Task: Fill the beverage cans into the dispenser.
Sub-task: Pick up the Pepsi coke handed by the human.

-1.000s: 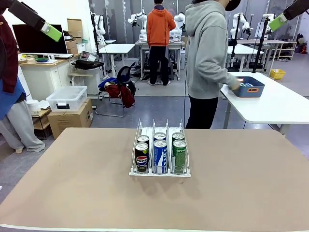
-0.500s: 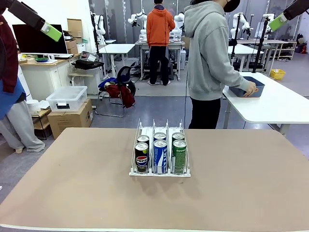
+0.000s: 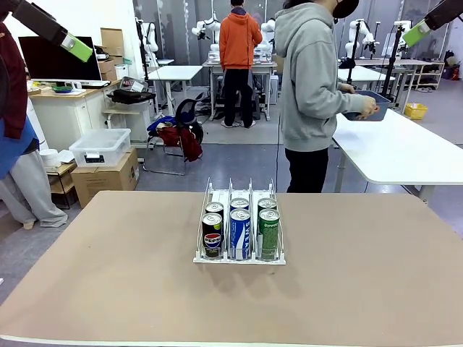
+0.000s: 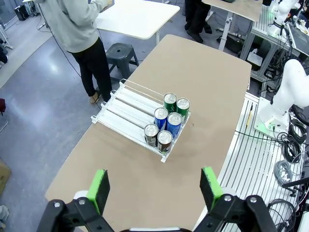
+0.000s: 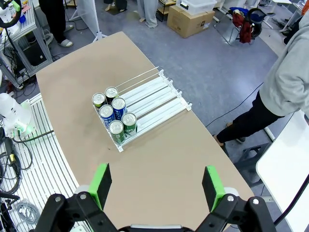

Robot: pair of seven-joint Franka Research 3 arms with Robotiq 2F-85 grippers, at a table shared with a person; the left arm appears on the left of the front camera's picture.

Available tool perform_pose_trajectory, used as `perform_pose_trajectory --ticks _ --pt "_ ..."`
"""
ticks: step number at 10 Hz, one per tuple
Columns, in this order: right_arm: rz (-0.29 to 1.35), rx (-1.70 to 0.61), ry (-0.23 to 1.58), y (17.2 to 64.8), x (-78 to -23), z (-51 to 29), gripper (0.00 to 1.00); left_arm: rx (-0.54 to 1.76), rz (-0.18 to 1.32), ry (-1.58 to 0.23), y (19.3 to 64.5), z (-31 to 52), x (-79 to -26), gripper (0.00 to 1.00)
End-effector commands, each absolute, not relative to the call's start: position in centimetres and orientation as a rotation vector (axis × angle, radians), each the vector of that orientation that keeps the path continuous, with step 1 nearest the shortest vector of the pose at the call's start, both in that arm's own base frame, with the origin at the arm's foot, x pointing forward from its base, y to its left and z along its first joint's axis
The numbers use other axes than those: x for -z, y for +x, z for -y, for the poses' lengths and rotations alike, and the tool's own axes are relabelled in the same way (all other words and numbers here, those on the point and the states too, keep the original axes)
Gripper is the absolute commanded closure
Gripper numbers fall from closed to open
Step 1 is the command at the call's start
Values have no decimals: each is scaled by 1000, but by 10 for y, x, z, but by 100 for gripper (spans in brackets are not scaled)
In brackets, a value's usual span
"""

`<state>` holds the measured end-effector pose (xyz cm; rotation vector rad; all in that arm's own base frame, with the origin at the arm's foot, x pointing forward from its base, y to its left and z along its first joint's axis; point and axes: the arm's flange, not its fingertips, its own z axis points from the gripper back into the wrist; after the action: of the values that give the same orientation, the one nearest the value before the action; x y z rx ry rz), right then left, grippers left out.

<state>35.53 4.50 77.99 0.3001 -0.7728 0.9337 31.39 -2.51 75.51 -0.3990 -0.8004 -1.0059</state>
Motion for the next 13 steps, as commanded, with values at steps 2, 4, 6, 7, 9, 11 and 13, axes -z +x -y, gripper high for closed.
perform_pose_trajectory --ticks 2,4,6,7,9,11,13 --pt "773 -938 312 356 -779 -45 0 1009 799 -413 313 26 -754 0" --pt "773 -938 312 356 -779 -45 0 1009 799 -413 313 26 -754 0" --pt "773 -938 312 356 -779 -45 0 1009 799 -413 313 26 -754 0" --pt "773 -938 312 356 -779 -45 0 1009 799 -413 313 26 -754 0" --pt "773 -938 312 356 -779 -45 0 1009 799 -413 313 26 -754 0" --pt "773 -938 312 356 -779 -45 0 1009 799 -413 313 26 -754 0" --pt "773 -938 312 356 -779 -45 0 1009 799 -413 313 26 -754 0"
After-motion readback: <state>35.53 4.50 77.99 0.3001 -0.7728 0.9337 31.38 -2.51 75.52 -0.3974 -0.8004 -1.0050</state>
